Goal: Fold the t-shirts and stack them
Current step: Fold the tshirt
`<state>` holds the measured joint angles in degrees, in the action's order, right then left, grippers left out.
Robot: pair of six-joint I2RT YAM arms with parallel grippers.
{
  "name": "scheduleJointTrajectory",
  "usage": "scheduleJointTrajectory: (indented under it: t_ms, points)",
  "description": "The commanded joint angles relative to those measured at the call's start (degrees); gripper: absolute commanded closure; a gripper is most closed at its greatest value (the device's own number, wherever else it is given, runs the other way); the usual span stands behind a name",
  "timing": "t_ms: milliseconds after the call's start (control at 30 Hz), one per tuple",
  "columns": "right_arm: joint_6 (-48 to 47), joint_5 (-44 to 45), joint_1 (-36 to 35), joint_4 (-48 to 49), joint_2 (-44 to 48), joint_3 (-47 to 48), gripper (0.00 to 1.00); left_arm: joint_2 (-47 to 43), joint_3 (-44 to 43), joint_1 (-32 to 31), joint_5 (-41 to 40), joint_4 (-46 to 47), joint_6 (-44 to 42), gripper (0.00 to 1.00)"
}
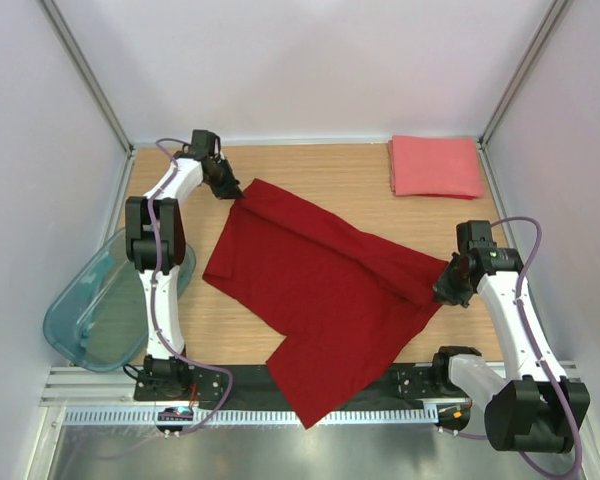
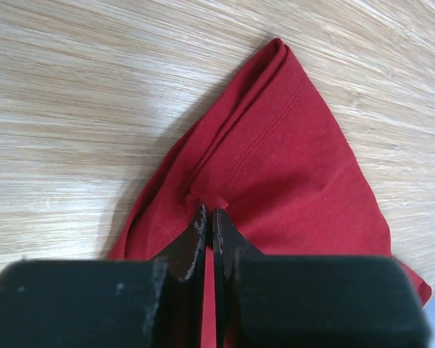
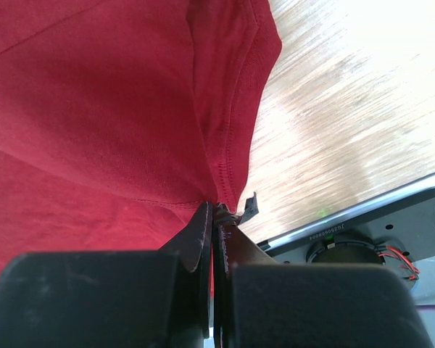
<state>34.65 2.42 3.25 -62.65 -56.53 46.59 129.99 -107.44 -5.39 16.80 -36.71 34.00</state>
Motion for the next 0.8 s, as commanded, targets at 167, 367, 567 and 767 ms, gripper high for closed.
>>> scheduleJointTrajectory:
  t_ms: [167,367,567,767]
  points:
    - [0.2,-1.7,0.2,-5.7,-3.2,1.3,0.94,-0.5,-2.7,0.0,-2.3,-3.0,-1.8,0.79]
    - [-1.7,4.9,0.3,-4.6,-5.3,10.3,0.47,-9.0,1.2,-0.1,-9.7,2.2,-1.3,0.32]
    - [-5.6,11.0,1.3,5.1,-19.4,16.3,0.4,-7.0,-4.4,-2.1,-4.2,6.9,2.9,0.41]
    - [-7.3,10.0,3.5,10.5,-28.9,17.2,0.39,-1.6,-6.6,-6.6,-0.3,7.8,3.9,0.58]
